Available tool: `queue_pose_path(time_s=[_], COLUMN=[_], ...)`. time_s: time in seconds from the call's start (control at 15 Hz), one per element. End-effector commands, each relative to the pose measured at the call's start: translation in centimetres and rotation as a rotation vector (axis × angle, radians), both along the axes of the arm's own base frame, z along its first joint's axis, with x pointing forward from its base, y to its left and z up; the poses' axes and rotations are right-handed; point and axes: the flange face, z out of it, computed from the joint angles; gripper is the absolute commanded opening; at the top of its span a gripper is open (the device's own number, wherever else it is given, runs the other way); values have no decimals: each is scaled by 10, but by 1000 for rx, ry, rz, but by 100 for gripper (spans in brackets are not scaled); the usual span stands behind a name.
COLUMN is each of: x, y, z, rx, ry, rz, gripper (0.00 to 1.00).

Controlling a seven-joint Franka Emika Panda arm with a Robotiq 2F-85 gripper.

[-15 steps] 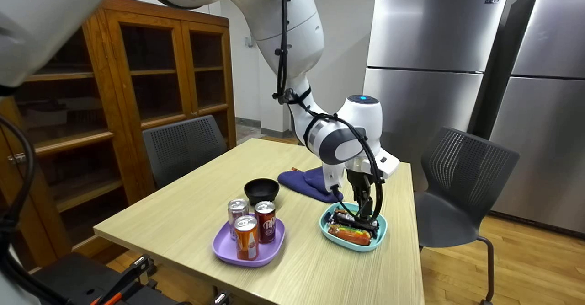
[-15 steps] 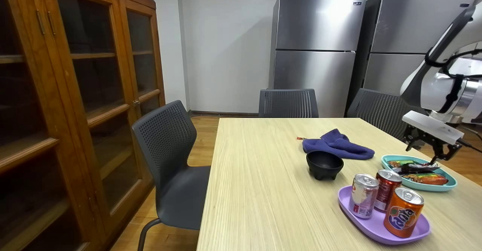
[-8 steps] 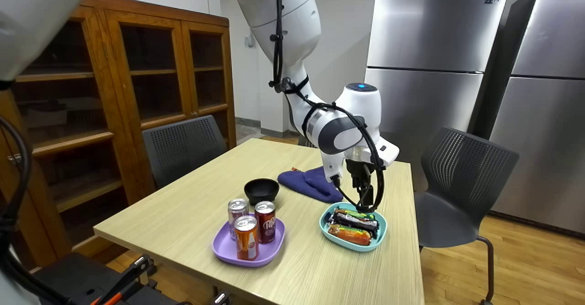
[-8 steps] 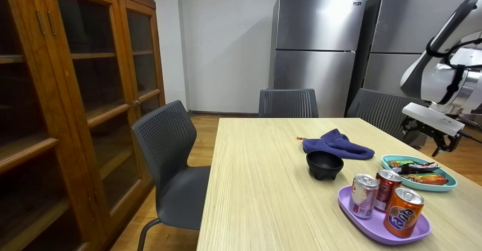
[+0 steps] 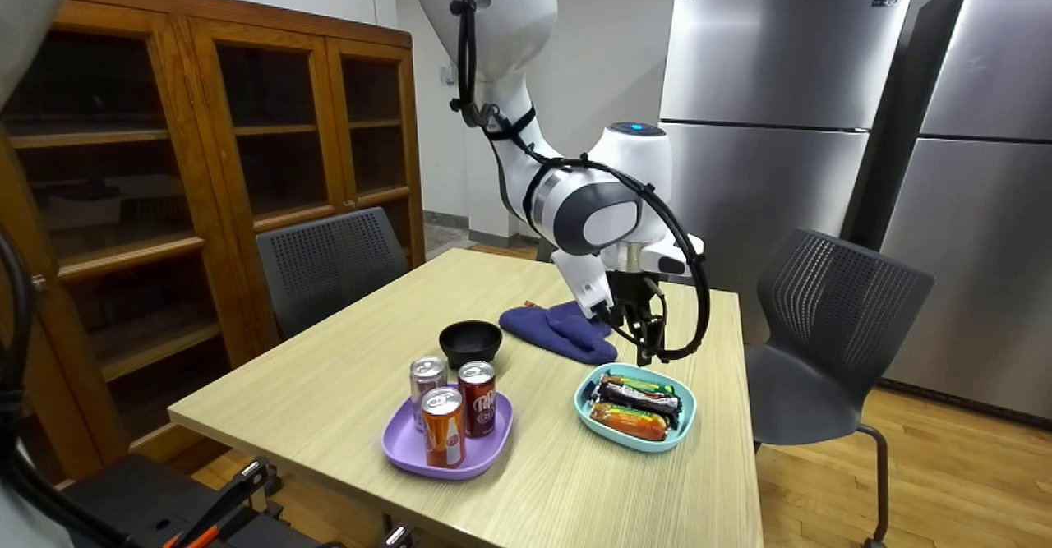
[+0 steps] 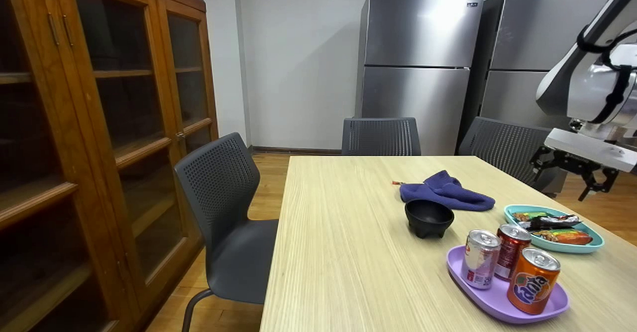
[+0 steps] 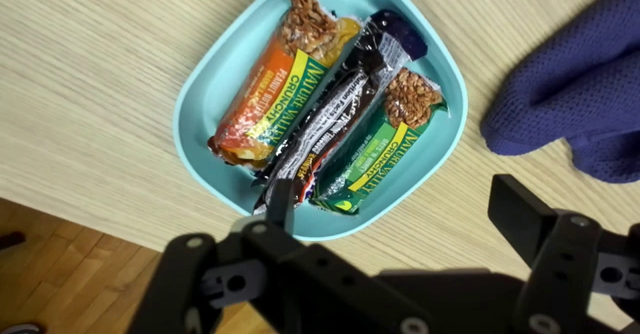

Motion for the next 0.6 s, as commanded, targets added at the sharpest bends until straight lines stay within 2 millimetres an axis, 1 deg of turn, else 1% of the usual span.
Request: queue_pose_path(time_s=[0.0,0.27,0.53], x=[-31,-59,-86], y=[18,32,49], z=[31,51,66], rx=[1,-26,-49], ry=[25,33,38], rz=[145,265,386], gripper=[100,100,100])
